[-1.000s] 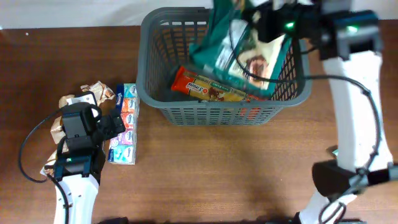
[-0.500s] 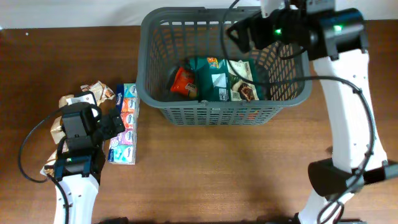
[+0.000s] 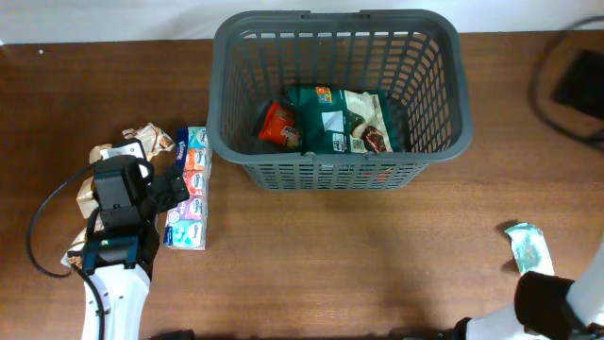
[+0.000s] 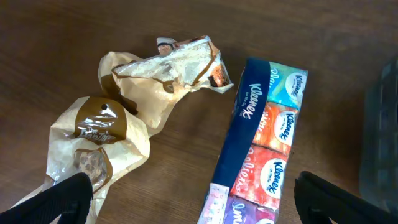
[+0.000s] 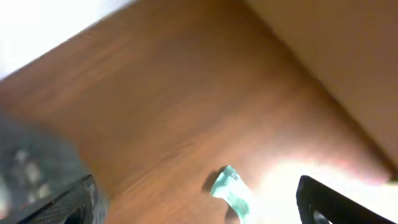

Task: Pack container
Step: 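Move the right gripper to the light-blue packet and grasp it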

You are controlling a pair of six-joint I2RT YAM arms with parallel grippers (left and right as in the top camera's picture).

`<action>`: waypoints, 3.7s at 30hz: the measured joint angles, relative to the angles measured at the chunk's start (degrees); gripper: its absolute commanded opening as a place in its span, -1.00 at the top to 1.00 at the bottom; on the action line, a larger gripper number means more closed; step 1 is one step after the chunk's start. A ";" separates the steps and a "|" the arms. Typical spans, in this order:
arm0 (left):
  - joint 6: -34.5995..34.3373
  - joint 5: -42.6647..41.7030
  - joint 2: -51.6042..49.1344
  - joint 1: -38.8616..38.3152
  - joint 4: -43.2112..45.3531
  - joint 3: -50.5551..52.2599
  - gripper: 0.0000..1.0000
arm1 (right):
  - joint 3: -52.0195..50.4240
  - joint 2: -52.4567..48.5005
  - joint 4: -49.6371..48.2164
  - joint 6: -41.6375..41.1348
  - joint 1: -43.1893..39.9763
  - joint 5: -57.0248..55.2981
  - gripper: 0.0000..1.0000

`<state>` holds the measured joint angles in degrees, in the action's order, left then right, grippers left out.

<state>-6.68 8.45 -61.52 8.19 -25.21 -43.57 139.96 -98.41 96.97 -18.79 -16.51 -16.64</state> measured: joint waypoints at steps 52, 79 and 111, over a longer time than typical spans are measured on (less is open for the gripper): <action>0.00 -0.02 0.00 0.00 -0.46 0.00 -0.99 | -77.24 0.76 -45.00 -48.41 -22.05 18.12 -0.98; 0.00 -0.02 0.00 0.00 -0.46 0.00 -0.99 | -77.26 0.76 -51.45 31.34 -20.50 25.27 -0.98; 0.00 -0.02 0.00 0.00 -0.46 0.00 -0.99 | -77.13 0.76 -50.03 -7.58 -20.50 8.70 -0.98</action>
<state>-6.68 8.43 -61.52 8.19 -25.67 -43.57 62.83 -97.65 46.94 -26.37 -37.01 -7.94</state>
